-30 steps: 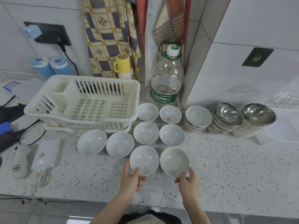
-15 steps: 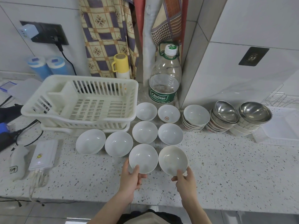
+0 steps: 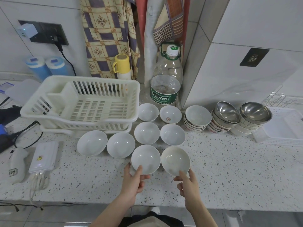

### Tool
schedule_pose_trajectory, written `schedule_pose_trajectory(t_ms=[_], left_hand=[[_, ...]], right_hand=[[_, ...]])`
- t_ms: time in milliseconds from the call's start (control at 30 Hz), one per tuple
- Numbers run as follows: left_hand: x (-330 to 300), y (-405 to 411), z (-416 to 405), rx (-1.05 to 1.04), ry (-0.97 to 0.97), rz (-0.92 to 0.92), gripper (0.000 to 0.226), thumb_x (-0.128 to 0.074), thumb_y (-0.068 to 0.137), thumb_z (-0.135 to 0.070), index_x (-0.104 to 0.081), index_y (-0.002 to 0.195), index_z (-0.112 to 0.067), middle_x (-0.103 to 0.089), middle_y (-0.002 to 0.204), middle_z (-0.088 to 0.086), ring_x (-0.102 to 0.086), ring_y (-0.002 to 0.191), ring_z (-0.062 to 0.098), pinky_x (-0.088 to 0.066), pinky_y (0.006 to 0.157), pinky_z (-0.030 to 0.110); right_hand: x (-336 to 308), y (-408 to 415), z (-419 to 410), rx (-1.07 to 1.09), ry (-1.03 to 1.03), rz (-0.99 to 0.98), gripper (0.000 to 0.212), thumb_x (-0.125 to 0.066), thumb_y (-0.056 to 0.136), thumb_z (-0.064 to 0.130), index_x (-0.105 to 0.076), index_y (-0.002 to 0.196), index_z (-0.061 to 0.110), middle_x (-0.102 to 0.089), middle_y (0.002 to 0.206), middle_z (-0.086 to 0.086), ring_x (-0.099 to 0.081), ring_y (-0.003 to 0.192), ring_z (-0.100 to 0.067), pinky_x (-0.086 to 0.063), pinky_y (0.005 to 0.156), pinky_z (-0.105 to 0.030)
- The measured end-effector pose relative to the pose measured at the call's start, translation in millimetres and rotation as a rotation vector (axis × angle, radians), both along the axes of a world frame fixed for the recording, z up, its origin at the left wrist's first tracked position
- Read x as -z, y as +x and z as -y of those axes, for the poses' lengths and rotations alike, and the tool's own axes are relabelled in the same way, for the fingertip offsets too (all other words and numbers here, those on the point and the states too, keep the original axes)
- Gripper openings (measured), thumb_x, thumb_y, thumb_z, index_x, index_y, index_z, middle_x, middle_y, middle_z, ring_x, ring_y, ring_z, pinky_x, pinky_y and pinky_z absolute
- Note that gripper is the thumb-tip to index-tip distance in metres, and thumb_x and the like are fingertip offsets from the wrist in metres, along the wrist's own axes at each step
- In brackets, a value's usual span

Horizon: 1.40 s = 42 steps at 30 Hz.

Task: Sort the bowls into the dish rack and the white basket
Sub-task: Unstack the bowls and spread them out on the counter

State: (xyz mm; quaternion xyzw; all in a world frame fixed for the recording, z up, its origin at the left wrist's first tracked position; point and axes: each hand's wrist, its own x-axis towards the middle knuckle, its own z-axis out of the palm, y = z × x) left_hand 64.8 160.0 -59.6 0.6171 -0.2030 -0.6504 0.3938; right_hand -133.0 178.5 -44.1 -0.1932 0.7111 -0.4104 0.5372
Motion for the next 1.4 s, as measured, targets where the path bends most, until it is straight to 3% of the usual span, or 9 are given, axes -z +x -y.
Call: schedule_pose_trajectory(t_ms=[233,400,533,900,1100,1233,1400], left_hand=[[-6,4,-11,0.035,0.038,-0.008,0.05,-0.057,0.098,-0.032,-0.03,0.14,-0.033,-0.076,0.084,0.017,-0.041,0.042,0.012,-0.028,0.034,0.02],[-13,7,-23,0.102,0.096,0.042,0.028,-0.057,0.097,-0.035,-0.05,0.118,-0.019,-0.075,0.081,0.015,-0.041,0.04,0.01,-0.026,0.036,0.021],[-23,0,-30,0.2,0.102,0.054,0.026,-0.053,0.098,-0.031,-0.06,0.106,-0.007,-0.071,0.073,0.009,-0.045,0.042,0.01,-0.028,0.037,0.02],[-64,-59,21,0.297,-0.086,0.018,0.022,-0.056,0.095,-0.033,-0.064,0.104,-0.014,-0.072,0.072,0.004,-0.046,0.045,0.01,-0.03,0.039,0.02],[-74,-125,100,0.283,-0.123,0.081,0.027,-0.055,0.097,-0.033,-0.049,0.123,-0.026,-0.073,0.07,0.002,-0.044,0.043,0.01,-0.029,0.039,0.02],[-71,-168,151,0.325,-0.122,0.189,0.057,-0.053,0.097,-0.032,-0.026,0.147,-0.034,-0.073,0.083,0.009,-0.045,0.043,0.009,-0.029,0.037,0.018],[-60,-198,194,0.311,-0.096,0.315,0.069,-0.051,0.098,-0.032,-0.011,0.154,-0.034,-0.073,0.087,0.014,-0.041,0.042,0.01,-0.028,0.034,0.019]], right_hand=[[-4,6,-10,0.041,0.039,0.016,0.05,-0.055,0.096,0.023,-0.038,0.144,0.027,-0.071,0.087,-0.009,-0.04,0.044,-0.009,-0.03,0.037,-0.018],[-6,7,-21,0.099,0.061,-0.003,0.047,-0.053,0.098,0.024,-0.039,0.142,0.026,-0.072,0.088,-0.007,-0.04,0.047,-0.01,-0.031,0.037,-0.017],[-7,1,-30,0.176,0.055,-0.011,0.039,-0.053,0.098,0.021,-0.044,0.136,0.023,-0.072,0.087,-0.009,-0.038,0.047,-0.011,-0.03,0.036,-0.018],[-25,-71,7,0.32,-0.064,-0.023,0.024,-0.048,0.1,0.02,-0.055,0.123,0.022,-0.07,0.088,-0.007,-0.037,0.049,-0.011,-0.029,0.037,-0.017],[-42,-123,70,0.231,-0.087,-0.018,0.021,-0.049,0.099,0.017,-0.061,0.116,0.02,-0.07,0.086,-0.007,-0.041,0.051,-0.013,-0.03,0.04,-0.02],[-48,-147,107,0.082,-0.048,-0.024,0.021,-0.05,0.098,0.016,-0.062,0.115,0.017,-0.07,0.086,-0.007,-0.043,0.055,-0.014,-0.03,0.044,-0.022],[-45,-162,134,-0.031,-0.017,0.002,0.02,-0.05,0.097,0.018,-0.062,0.113,0.019,-0.071,0.082,-0.002,-0.043,0.055,-0.012,-0.03,0.045,-0.021]])
